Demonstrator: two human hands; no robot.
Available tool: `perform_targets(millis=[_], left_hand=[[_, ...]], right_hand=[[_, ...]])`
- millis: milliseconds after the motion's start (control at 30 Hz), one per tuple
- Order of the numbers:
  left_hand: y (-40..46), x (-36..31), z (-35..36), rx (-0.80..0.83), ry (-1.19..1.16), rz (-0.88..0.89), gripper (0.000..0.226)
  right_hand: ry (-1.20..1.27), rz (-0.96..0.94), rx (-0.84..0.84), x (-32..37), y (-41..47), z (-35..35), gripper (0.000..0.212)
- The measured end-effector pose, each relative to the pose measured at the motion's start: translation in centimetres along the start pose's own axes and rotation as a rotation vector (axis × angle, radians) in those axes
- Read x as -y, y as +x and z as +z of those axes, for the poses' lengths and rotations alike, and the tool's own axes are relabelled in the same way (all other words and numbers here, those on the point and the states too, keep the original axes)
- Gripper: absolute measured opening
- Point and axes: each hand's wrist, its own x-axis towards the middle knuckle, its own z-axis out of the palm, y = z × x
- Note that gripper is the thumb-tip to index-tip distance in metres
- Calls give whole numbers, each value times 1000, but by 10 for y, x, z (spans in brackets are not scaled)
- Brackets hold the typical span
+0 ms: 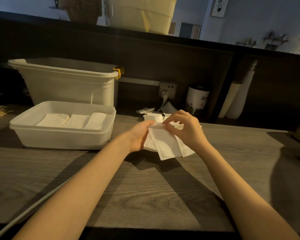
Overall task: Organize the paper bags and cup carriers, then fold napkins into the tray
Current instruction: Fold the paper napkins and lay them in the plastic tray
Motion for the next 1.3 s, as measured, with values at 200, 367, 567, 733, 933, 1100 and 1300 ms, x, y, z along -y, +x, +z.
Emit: perform_targets(millis=[200,367,567,733,933,1100,1300], left_hand=[[6,1,-1,-32,-29,17,32],[10,5,-7,-91,-19,-22,20],[10,5,-8,-183,15,-20,23],[20,5,-8,-155,-4,37,41],[10,9,1,-70,-57,134,22],[13,6,2,-47,-25,145,35],[12,6,2,-163,54,195,29]], right_hand=[[245,141,-224,2,2,-2,8],[584,288,-370,3,6,-13,8],[938,427,-259,9,7,-21,10],[960,470,135,14,2,-14,24],[670,507,-21,10,2,-4,25],[594,478,-33,8,2,-1,26],[582,467,-92,1,6,-3,23]])
